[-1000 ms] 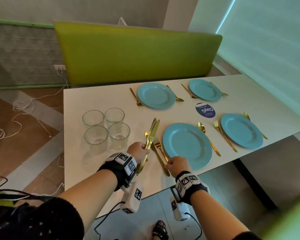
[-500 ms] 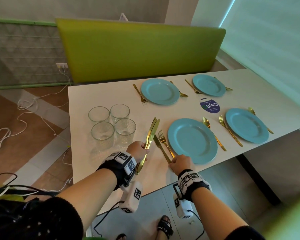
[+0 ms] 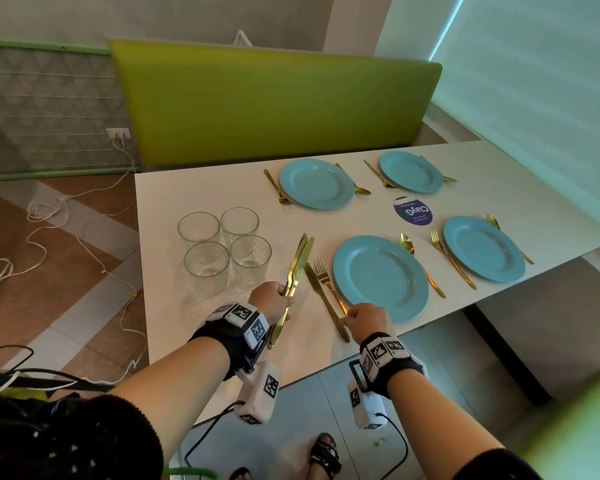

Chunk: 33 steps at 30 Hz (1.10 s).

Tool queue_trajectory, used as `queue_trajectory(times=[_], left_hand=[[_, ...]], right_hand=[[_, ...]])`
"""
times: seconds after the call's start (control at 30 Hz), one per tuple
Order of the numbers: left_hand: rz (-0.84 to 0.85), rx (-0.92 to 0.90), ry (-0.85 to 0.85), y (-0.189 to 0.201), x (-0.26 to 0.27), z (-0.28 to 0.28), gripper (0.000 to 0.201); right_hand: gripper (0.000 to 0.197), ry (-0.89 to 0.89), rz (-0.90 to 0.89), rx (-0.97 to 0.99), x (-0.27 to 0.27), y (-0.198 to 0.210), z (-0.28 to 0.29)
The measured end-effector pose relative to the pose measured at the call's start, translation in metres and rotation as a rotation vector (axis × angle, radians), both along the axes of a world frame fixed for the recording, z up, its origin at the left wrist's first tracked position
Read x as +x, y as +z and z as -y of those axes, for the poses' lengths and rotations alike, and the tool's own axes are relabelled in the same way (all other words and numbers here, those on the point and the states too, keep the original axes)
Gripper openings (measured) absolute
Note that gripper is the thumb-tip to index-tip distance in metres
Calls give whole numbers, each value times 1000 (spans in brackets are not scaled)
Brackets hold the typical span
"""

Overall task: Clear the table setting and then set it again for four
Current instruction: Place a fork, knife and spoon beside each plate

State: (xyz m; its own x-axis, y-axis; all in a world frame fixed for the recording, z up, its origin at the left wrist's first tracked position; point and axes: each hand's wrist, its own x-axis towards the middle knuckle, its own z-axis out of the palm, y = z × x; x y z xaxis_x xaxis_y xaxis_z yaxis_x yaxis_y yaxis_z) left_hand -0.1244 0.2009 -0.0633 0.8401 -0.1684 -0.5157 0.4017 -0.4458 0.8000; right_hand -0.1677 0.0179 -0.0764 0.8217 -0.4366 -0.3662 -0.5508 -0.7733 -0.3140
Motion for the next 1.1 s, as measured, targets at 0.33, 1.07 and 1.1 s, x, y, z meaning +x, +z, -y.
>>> queue_trajectory(times=[0.33, 1.07, 1.1], left_hand=[[10, -158, -77, 31, -2, 42, 5], [-105, -203, -78, 25, 69, 175, 11], [-101, -200, -67, 27, 76, 183, 12]], right_hand=[[33, 29, 133, 219, 11, 60, 10], [24, -227, 153, 710, 79, 47, 122], [22, -247, 146, 693, 85, 47, 135]])
